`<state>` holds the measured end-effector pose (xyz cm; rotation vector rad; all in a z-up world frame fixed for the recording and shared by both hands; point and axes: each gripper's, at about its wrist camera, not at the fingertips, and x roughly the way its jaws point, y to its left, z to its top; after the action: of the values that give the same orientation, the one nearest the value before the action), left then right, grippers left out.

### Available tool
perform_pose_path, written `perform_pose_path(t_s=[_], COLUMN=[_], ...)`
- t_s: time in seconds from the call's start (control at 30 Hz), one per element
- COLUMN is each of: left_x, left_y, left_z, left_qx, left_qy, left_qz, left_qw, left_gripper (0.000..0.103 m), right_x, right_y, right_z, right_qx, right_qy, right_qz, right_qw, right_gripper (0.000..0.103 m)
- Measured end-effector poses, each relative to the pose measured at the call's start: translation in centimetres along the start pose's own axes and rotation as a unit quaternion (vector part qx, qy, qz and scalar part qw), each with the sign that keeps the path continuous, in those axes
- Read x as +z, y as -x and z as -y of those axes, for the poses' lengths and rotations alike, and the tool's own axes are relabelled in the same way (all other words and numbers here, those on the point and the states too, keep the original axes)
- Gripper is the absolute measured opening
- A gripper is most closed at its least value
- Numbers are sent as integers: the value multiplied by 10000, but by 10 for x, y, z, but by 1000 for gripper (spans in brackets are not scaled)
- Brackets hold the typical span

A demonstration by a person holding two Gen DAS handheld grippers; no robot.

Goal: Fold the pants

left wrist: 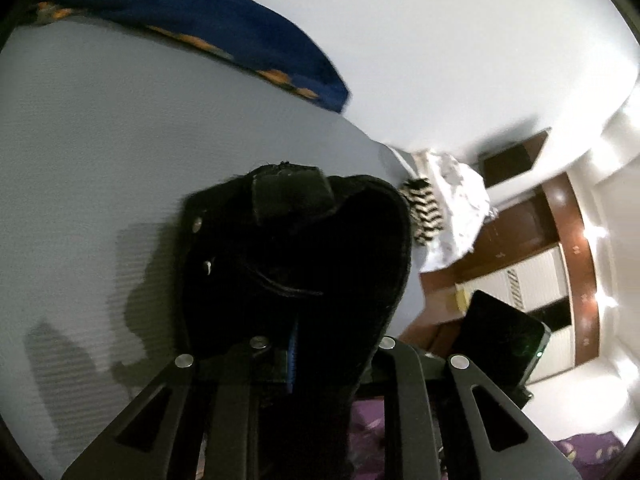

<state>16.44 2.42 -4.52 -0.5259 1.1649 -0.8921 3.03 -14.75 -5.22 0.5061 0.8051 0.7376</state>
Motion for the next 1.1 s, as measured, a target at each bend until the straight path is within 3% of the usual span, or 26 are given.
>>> perform_pose_path(t_s=[0.17, 0.37, 0.47, 0.53, 0.63, 0.73, 0.8, 0.87, 0.9, 0.97, 1.1], left_x=[17, 30, 27, 24, 23, 25, 22, 15, 11, 1, -19], left_y=[-65, -158, -197, -218, -212, -190, -177, -164, -159, -153, -144], left_z=[43, 74, 79, 78, 76, 86, 91, 88, 85, 77, 53], left_qx=[-457, -676, -521, -656, -886, -675, -342, -37, 63, 239, 569], left_qy=[16, 152, 11, 68, 147, -251, -538, -722, -746, -666, -503], left_qz=[-154, -437, -626, -774, -600, -274, -188, -171, -167, -176, -154], left_qw=[9988, 9966, 9967, 9948, 9942, 9970, 9978, 9972, 9970, 9973, 9970], left_gripper=[20, 23, 34, 46, 47, 54, 61, 65, 65, 65, 65], right_x=[8, -1, -14, -24, -36, -43, -43, -45, -47, -48, -56], right_y=[43, 94, 106, 109, 109, 113, 112, 113, 115, 119, 127], right_z=[31, 83, 114, 133, 157, 174, 177, 183, 189, 201, 207], right_qx=[-5, -327, -427, -512, -811, -749, -756, -814, -903, -929, -825], right_qy=[-130, -399, -757, -979, -1309, -1555, -1538, -1572, -1620, -1782, -2101], right_qz=[263, 643, 746, 784, 790, 861, 896, 922, 855, 849, 974], right_qw=[9996, 9966, 9934, 9908, 9849, 9812, 9811, 9799, 9789, 9759, 9693], right_gripper=[83, 92, 93, 93, 95, 95, 89, 58, 35, 28, 24])
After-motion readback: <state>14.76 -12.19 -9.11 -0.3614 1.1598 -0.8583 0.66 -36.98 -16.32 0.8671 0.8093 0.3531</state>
